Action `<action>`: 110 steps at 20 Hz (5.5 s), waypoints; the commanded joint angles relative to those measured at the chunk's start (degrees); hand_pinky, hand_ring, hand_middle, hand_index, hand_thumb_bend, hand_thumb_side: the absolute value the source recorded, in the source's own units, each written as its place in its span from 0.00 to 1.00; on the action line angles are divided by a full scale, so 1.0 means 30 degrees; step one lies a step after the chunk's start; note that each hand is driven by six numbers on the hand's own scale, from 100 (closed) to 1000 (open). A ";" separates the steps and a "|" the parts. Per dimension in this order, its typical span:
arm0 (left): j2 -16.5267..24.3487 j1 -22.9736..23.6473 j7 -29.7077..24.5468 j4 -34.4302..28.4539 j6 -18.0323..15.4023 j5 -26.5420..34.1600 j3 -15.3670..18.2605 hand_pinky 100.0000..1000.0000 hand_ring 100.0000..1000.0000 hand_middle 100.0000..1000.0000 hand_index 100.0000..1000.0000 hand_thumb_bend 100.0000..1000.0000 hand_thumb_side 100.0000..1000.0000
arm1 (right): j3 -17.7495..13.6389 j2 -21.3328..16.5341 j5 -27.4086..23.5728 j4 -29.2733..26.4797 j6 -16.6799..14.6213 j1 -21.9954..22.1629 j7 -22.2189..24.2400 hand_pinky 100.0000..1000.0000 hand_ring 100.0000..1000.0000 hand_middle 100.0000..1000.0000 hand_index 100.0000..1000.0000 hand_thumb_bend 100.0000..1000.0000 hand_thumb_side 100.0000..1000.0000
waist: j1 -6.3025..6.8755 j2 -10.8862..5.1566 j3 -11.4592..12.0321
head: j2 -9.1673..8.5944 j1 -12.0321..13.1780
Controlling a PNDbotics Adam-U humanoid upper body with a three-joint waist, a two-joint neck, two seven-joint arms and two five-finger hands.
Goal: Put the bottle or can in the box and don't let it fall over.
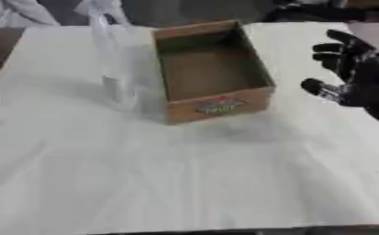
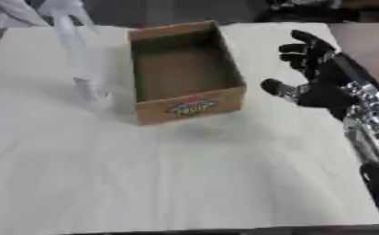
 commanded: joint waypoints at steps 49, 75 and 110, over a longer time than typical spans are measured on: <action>-0.0601 -0.7672 -0.5254 0.6326 -0.0594 -0.0288 -0.4774 0.81 0.78 0.75 0.77 0.97 0.00 | 0.0157 -0.0156 -0.0045 -0.0075 0.0025 -0.0410 0.0352 1.00 0.88 0.78 0.98 0.57 0.00 | 0.0106 -0.0438 -0.0478 | -0.0110 0.0336; -0.2836 -0.9725 -0.4046 1.1010 -0.2236 -0.1762 -0.5099 0.79 0.76 0.74 0.77 1.00 0.00 | 0.0277 0.0038 0.0010 0.0041 0.0062 -0.0610 0.0574 1.00 0.87 0.78 0.98 0.58 0.00 | 0.0136 -0.0034 -0.0828 | -0.0591 0.0879; -0.4746 -1.2789 -0.1831 1.4637 -0.3150 -0.2417 -0.4636 0.72 0.53 0.52 0.59 0.73 0.00 | 0.0394 0.0348 -0.0087 0.0083 0.0055 -0.1176 0.0909 1.00 0.87 0.77 0.97 0.58 0.00 | 0.0050 0.0616 -0.1769 | -0.1108 0.1783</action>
